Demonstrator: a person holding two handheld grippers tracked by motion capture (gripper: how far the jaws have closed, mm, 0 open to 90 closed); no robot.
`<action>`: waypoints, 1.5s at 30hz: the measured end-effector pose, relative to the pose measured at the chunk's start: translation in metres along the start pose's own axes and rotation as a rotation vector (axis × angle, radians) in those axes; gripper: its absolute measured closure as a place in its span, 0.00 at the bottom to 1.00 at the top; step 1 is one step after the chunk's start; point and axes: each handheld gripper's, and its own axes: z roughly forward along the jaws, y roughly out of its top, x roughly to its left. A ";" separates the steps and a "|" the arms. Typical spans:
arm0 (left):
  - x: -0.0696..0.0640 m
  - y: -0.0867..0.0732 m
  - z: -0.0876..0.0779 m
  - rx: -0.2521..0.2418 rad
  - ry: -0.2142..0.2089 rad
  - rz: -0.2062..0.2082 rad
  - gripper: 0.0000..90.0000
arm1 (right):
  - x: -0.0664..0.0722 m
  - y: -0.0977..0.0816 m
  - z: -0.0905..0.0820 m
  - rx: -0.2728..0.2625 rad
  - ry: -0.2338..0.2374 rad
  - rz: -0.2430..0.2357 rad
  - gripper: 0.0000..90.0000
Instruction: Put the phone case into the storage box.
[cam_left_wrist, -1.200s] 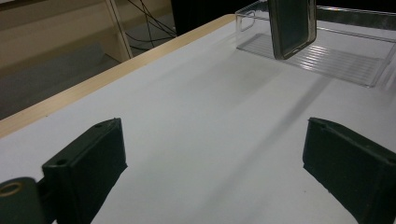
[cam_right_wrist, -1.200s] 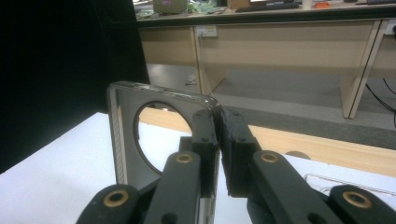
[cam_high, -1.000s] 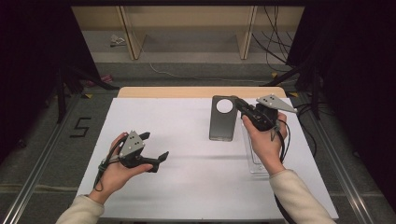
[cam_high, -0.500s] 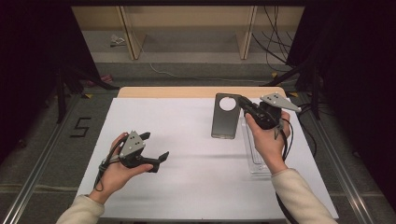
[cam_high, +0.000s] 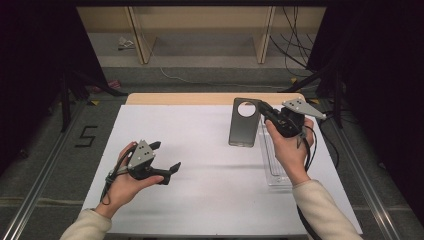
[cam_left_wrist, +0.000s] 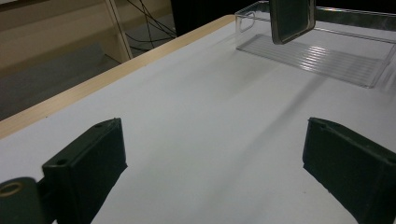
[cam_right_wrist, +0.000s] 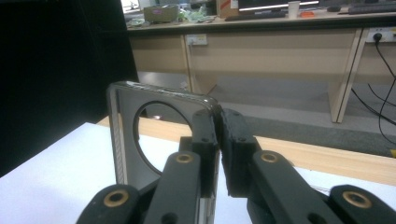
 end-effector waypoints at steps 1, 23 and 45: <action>0.000 0.000 0.000 0.000 0.001 0.000 0.06 | 0.000 0.000 0.000 -0.001 -0.001 0.001 0.95; 0.000 0.000 0.000 -0.001 0.002 0.001 0.06 | -0.012 0.006 -0.005 -0.026 -0.037 0.002 0.95; 0.001 0.000 -0.001 -0.001 0.005 -0.003 0.06 | -0.021 0.009 -0.009 -0.041 -0.066 0.001 0.95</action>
